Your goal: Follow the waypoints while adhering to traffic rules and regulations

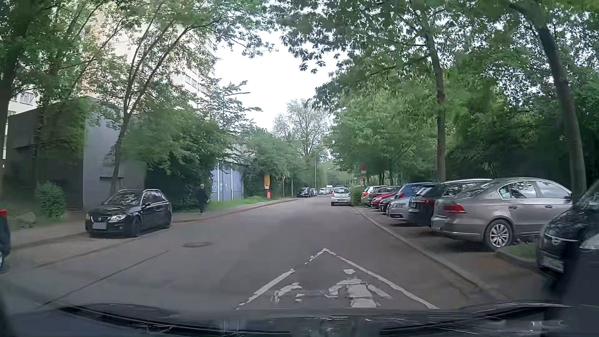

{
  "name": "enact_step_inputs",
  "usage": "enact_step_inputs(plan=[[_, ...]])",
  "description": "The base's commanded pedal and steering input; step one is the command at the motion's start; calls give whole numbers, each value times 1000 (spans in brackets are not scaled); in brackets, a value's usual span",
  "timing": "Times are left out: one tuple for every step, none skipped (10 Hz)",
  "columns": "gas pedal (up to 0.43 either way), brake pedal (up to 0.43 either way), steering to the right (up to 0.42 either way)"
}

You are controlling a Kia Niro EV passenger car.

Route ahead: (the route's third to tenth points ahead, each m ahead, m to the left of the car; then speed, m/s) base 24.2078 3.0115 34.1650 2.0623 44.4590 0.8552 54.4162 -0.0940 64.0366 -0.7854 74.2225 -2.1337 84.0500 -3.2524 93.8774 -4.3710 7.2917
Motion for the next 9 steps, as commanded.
enact_step_inputs(plan=[[59, 0, 12], [59, 0, 12], [59, 0, 11], [59, 0, 11], [59, 0, 9], [59, 0, 9], [59, 0, 8], [59, 0, 5], [47, 0, 3]])
